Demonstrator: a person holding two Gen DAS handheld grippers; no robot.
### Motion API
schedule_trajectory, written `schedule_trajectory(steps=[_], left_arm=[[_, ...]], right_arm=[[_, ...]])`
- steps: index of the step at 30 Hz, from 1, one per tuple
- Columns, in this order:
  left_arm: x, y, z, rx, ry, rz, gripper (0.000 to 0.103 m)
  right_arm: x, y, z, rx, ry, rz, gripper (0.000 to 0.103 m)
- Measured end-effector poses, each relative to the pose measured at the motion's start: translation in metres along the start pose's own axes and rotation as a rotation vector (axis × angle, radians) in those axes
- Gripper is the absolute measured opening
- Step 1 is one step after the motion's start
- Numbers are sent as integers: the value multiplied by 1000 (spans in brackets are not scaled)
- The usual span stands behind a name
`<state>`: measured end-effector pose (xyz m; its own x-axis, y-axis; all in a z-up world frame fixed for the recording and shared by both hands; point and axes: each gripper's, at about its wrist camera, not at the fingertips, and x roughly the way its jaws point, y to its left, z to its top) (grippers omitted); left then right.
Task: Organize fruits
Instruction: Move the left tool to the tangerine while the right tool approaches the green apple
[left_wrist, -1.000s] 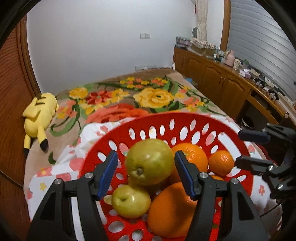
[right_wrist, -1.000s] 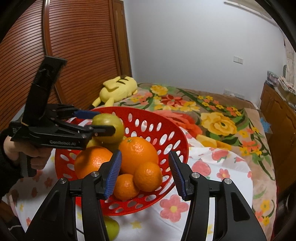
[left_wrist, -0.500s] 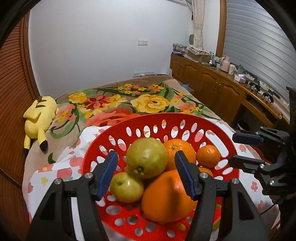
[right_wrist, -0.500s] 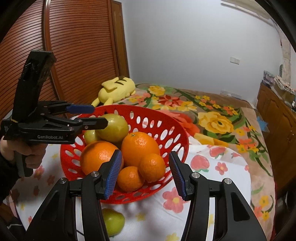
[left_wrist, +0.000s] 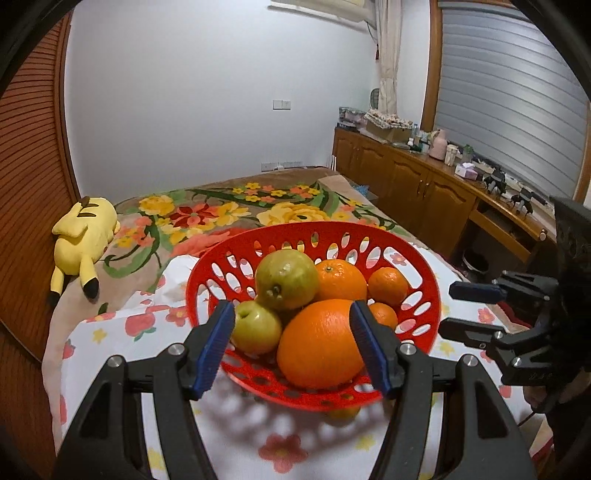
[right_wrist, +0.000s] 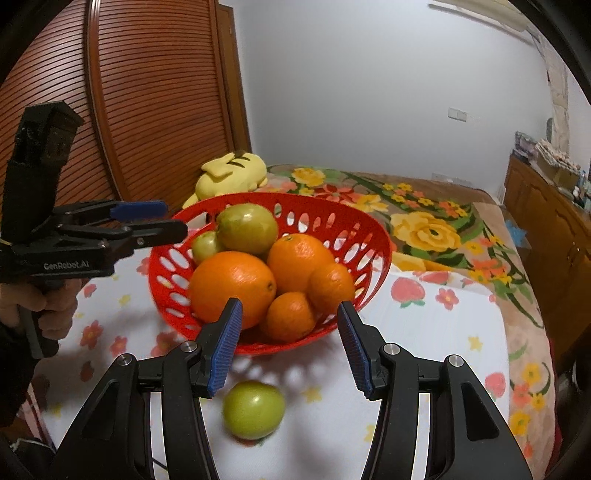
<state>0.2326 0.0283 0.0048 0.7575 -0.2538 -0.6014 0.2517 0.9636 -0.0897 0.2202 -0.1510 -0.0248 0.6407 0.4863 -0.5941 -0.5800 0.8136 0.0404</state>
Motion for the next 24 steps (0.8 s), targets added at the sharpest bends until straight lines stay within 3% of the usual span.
schedule_trajectory(steps=[12,24], left_arm=[[-31,-1,-22,-6,-27,21,65],[-22,-6,-44,-19,10,23,65]], right_arm=[[-14,28,-23,-11,13,-3,56],[-2,24,-40,17,55,26,56]])
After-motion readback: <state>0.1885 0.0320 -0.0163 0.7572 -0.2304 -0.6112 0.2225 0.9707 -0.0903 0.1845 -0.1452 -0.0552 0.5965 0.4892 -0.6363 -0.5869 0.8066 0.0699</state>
